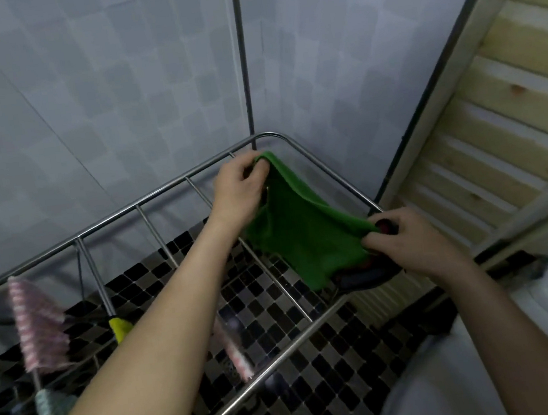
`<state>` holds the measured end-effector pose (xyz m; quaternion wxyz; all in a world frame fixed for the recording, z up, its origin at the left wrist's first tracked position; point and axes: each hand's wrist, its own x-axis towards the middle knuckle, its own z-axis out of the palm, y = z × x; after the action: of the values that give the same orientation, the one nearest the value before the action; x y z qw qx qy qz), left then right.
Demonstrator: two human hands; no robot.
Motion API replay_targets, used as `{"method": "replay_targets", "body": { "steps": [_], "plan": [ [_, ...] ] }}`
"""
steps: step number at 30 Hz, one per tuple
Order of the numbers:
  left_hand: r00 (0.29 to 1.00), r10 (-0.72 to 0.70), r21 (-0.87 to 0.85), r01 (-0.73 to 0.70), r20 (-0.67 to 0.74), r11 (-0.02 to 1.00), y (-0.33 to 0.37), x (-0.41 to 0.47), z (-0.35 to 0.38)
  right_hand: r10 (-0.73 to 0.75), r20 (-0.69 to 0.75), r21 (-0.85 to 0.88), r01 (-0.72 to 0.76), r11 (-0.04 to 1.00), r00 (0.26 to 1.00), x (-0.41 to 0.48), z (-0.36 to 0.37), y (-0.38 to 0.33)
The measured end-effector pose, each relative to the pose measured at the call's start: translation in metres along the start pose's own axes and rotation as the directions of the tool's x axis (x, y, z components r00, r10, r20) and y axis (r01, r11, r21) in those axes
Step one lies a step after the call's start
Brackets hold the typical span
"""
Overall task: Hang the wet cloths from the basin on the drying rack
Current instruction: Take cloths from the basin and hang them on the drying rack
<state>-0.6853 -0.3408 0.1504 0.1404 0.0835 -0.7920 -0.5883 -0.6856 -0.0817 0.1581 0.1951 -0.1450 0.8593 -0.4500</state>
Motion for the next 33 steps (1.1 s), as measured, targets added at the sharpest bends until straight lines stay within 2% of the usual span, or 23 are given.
{"method": "replay_targets", "body": {
  "steps": [3, 5, 8, 11, 13, 16, 20, 24, 26, 29, 33],
  "plan": [
    [0.999, 0.035, 0.019, -0.035, -0.024, 0.999, -0.016, -0.014, -0.012, -0.037, -0.005, 0.064, 0.037, 0.997, 0.999, -0.017, -0.002, -0.014],
    [1.0, 0.003, 0.059, -0.001, -0.029, 0.998, -0.03, -0.022, -0.022, -0.058, 0.072, 0.031, 0.056, 0.998, 0.996, -0.026, -0.001, -0.025],
    [0.994, -0.105, 0.125, 0.107, -0.019, 0.986, -0.047, -0.037, -0.042, -0.028, 0.233, -0.18, 0.071, 0.981, 0.972, -0.041, 0.017, -0.037],
    [0.98, -0.2, 0.24, 0.198, -0.018, 0.95, -0.059, -0.055, -0.061, -0.036, 0.331, -0.509, 0.211, 0.835, 0.943, -0.055, 0.059, -0.039],
    [0.96, -0.278, 0.291, 0.277, -0.041, 0.916, -0.063, -0.066, -0.073, -0.069, 0.368, -0.569, 0.283, 0.772, 0.927, -0.063, 0.092, -0.033],
    [0.955, -0.283, 0.476, 0.288, -0.084, 0.831, -0.066, -0.075, -0.084, -0.091, 0.412, -0.561, 0.331, 0.759, 0.907, -0.071, 0.129, -0.018],
    [0.962, -0.272, 0.799, 0.15, 0.018, 0.583, -0.071, -0.078, -0.078, -0.104, 0.365, -0.531, 0.299, 0.793, 0.925, -0.072, 0.147, -0.003],
    [0.958, -0.273, 0.938, 0.009, 0.092, 0.347, -0.079, -0.076, -0.063, -0.182, 0.321, -0.501, 0.33, 0.8, 0.93, -0.071, 0.163, 0.001],
    [0.953, -0.285, 0.955, -0.016, 0.104, 0.297, -0.078, -0.076, -0.055, -0.18, 0.338, -0.478, 0.333, 0.812, 0.924, -0.069, 0.17, 0.002],
    [0.917, -0.38, 0.968, -0.024, 0.121, 0.25, -0.079, -0.076, -0.046, -0.149, 0.375, -0.403, 0.305, 0.863, 0.915, -0.071, 0.169, 0.007],
    [0.869, -0.474, 0.969, -0.025, 0.143, 0.245, -0.079, -0.073, -0.037, -0.107, 0.352, -0.273, 0.212, 0.939, 0.93, -0.076, 0.152, 0.014]
  ]
}}
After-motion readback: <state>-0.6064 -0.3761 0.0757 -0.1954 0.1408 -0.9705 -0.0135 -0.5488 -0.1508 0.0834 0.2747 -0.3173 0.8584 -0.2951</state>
